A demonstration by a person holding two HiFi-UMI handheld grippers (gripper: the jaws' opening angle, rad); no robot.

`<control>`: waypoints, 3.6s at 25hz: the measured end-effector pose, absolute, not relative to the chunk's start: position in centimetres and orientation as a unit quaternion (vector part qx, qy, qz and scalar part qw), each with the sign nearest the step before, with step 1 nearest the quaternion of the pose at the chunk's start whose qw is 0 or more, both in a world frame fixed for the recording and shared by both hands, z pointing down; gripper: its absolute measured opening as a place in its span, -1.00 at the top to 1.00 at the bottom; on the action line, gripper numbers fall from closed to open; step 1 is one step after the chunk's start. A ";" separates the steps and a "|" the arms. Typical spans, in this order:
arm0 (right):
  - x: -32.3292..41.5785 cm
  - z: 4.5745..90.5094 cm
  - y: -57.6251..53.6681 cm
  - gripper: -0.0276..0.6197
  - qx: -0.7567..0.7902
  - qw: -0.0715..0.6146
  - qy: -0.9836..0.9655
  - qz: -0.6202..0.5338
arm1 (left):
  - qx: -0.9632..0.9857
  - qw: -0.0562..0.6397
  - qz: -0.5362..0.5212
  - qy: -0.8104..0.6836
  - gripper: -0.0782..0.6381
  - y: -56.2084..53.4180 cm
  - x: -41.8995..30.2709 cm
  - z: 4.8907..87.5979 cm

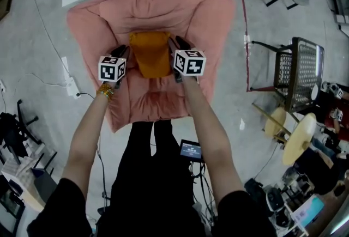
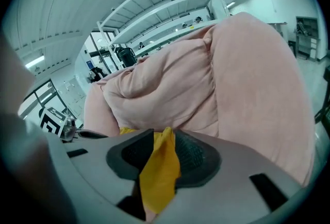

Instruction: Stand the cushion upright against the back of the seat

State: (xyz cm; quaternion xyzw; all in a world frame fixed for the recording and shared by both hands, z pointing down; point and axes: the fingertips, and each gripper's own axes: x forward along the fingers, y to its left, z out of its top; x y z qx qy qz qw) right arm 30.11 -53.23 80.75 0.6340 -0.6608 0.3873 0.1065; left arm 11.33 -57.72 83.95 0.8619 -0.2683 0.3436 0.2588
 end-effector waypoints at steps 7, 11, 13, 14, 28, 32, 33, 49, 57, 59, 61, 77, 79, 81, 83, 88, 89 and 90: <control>27.3 75.1 -46.4 0.55 0.620 0.127 -0.708 0.313 | 0.885 0.227 0.307 -0.267 0.64 -50.7 9.9 78.5; 25.4 72.0 -42.1 0.70 0.619 0.132 -0.725 0.272 | 0.898 0.216 0.268 -0.275 0.65 -46.1 9.3 74.8; 24.0 70.8 -39.4 0.76 0.611 0.136 -0.736 0.258 | 0.900 0.223 0.254 -0.274 0.67 -43.2 9.0 73.4; 23.0 70.3 -38.0 0.78 0.604 0.140 -0.742 0.254 | 0.899 0.231 0.250 -0.274 0.67 -41.7 8.7 72.9; 16.8 61.8 -18.9 0.85 0.575 0.130 -0.786 0.185 | 0.923 0.154 0.223 -0.272 0.69 -21.6 6.8 62.2; 14.6 59.1 -14.2 0.85 0.570 0.117 -0.796 0.170 | 0.928 0.136 0.204 -0.282 0.69 -16.4 5.2 59.8; 13.9 58.4 -13.3 0.85 0.566 0.115 -0.799 0.166 | 0.929 0.131 0.200 -0.282 0.69 -15.3 4.8 59.2; 4.6 53.8 -2.5 0.85 0.588 0.116 -0.788 0.143 | 0.945 0.102 0.131 -0.283 0.69 -5.7 -4.0 53.3; 1.7 50.8 3.7 0.85 0.582 0.101 -0.800 0.105 | 0.943 0.065 0.121 -0.302 0.69 1.3 -6.7 50.9; 1.6 50.1 5.8 0.85 0.579 0.097 -0.804 0.094 | 0.940 0.055 0.129 -0.311 0.69 3.8 -6.9 50.2; 1.6 49.6 8.3 0.85 0.576 0.090 -0.808 0.089 | 0.938 0.047 0.126 -0.319 0.69 6.6 -7.0 49.6; -0.3 48.7 21.2 0.87 0.565 0.067 -0.817 0.093 | 0.936 0.009 0.098 -0.337 0.69 19.8 -6.1 47.4; -0.8 48.8 21.4 0.87 0.570 0.074 -0.814 0.086 | 0.936 0.015 0.097 -0.339 0.69 20.0 -6.7 47.7; -1.3 49.1 21.5 0.87 0.571 0.080 -0.813 0.086 | 0.936 0.021 0.098 -0.337 0.69 20.2 -7.2 48.0; -1.9 49.2 21.7 0.87 0.566 0.086 -0.815 0.094 | 0.938 0.025 0.095 -0.332 0.69 20.4 -7.4 48.1; -2.3 49.7 22.2 0.87 0.573 0.092 -0.808 0.100 | 0.941 0.030 0.090 -0.324 0.69 21.0 -8.1 48.2; -2.3 49.6 22.2 0.87 0.575 0.093 -0.807 0.100 | 0.941 0.031 0.090 -0.324 0.69 21.0 -8.2 48.1; -2.4 49.5 22.2 0.87 0.577 0.094 -0.806 0.099 | 0.941 0.031 0.089 -0.324 0.69 21.0 -8.3 48.0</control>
